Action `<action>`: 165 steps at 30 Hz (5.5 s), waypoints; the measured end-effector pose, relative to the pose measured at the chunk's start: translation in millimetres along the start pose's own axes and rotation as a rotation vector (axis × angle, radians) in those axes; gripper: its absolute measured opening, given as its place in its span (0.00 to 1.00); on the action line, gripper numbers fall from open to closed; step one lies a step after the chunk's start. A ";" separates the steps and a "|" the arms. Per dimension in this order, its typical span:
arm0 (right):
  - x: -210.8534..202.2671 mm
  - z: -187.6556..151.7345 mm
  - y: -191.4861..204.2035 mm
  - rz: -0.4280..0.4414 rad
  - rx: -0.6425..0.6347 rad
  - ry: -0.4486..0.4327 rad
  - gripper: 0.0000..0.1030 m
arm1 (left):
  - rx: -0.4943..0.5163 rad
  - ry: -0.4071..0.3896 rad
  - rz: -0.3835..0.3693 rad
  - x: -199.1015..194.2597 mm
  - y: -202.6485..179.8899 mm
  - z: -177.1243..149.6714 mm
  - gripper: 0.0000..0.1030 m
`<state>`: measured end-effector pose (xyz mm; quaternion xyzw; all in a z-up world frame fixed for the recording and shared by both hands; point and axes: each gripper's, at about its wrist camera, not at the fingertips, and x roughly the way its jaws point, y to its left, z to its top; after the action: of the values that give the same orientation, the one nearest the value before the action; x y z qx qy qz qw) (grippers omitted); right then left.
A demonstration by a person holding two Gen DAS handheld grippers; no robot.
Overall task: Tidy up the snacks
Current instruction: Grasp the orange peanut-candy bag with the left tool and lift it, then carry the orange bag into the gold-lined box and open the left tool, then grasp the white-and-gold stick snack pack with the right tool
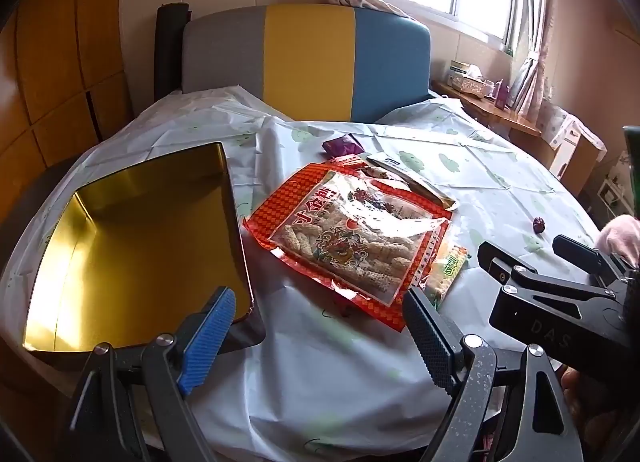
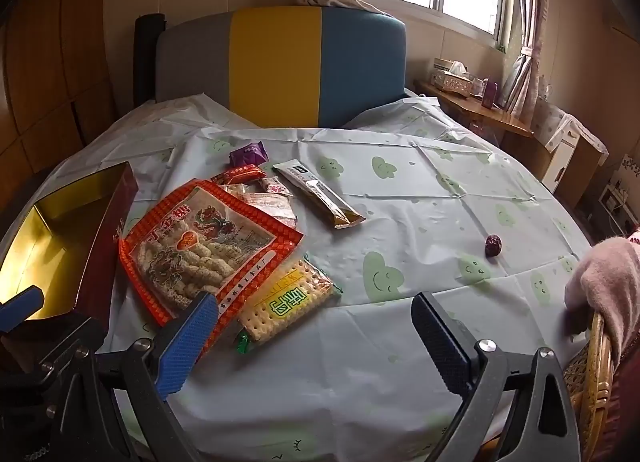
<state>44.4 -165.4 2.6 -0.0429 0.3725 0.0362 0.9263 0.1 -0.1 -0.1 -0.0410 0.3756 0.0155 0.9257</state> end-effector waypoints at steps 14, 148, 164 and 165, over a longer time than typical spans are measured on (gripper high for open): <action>0.3 2.2 -2.3 -0.014 -0.005 -0.010 0.96 | 0.001 0.007 -0.031 0.7 -2.3 -1.2 0.83; 99.7 79.5 -73.7 0.003 -0.181 0.143 0.65 | -0.185 -0.012 0.060 -4.6 123.8 28.8 0.33; 131.1 85.2 -62.5 0.181 -0.142 0.320 0.41 | 0.182 0.234 -0.225 58.2 -4.7 -35.4 0.33; 135.5 88.0 -60.2 0.177 -0.145 0.327 0.39 | 0.188 0.234 -0.224 59.9 -6.4 -38.3 0.33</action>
<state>208.4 -211.2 -24.9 -0.0819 0.5167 0.1368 0.8412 16.8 -10.0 -68.8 0.0026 0.4736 -0.1276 0.8714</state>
